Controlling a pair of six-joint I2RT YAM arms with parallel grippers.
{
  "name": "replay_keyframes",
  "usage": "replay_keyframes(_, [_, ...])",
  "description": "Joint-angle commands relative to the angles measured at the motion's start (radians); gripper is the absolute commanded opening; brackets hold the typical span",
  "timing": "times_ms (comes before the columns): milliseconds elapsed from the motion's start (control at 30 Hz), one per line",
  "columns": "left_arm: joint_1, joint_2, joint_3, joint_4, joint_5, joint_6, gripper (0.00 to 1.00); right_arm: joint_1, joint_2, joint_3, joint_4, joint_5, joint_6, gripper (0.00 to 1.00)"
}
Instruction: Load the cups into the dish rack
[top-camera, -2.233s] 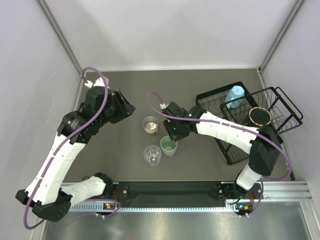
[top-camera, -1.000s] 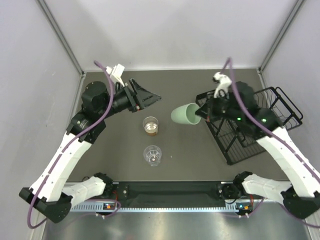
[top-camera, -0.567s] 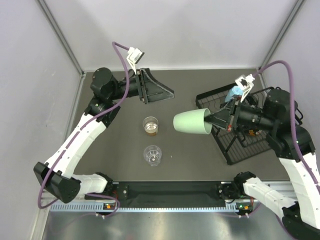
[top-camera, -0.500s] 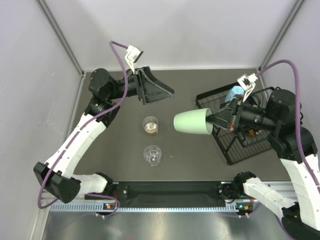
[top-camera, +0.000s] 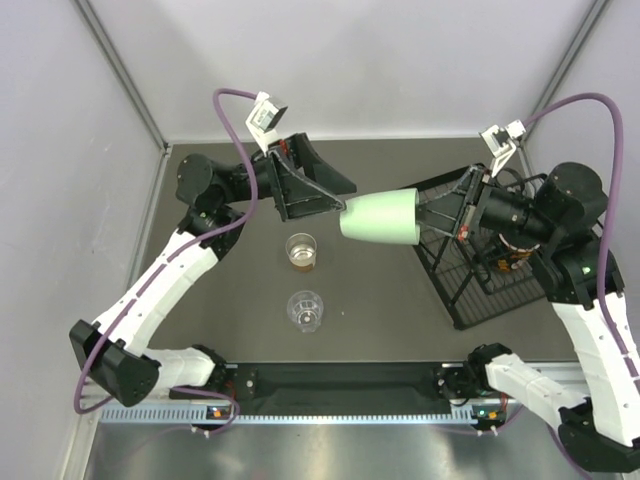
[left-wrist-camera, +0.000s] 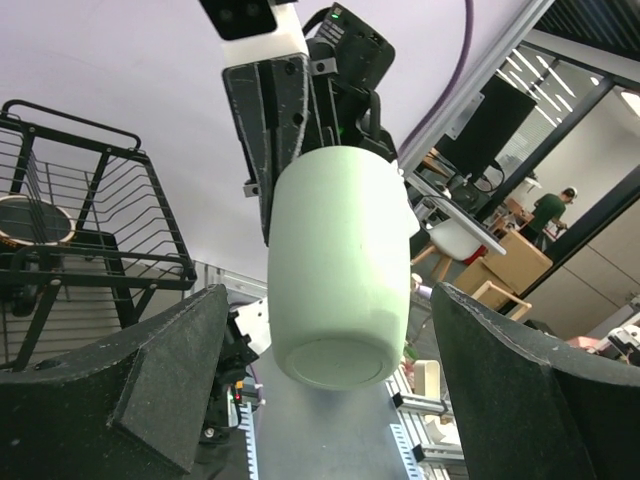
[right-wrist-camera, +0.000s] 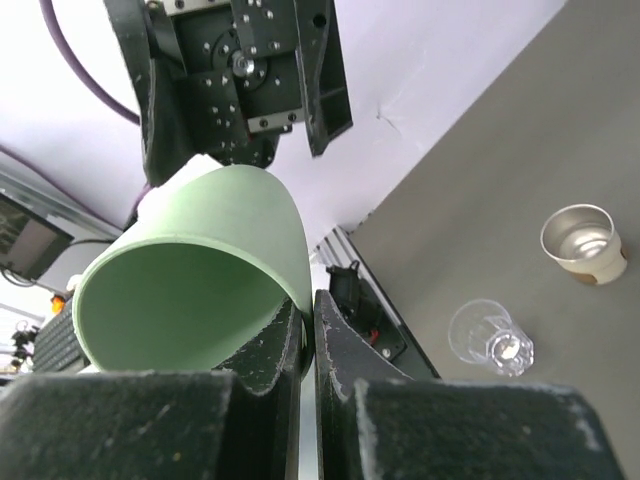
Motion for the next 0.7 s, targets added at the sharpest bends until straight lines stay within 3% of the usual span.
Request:
replay_keyframes(0, [-0.02, -0.015, 0.006, 0.066, -0.009, 0.017, 0.88, -0.015, -0.001, -0.015, 0.149, -0.026, 0.079, 0.0])
replay_keyframes(667, [-0.076, -0.012, 0.014, -0.038, -0.075, 0.073, 0.89, -0.029, -0.029, -0.15, 0.405, 0.022, 0.243, 0.0])
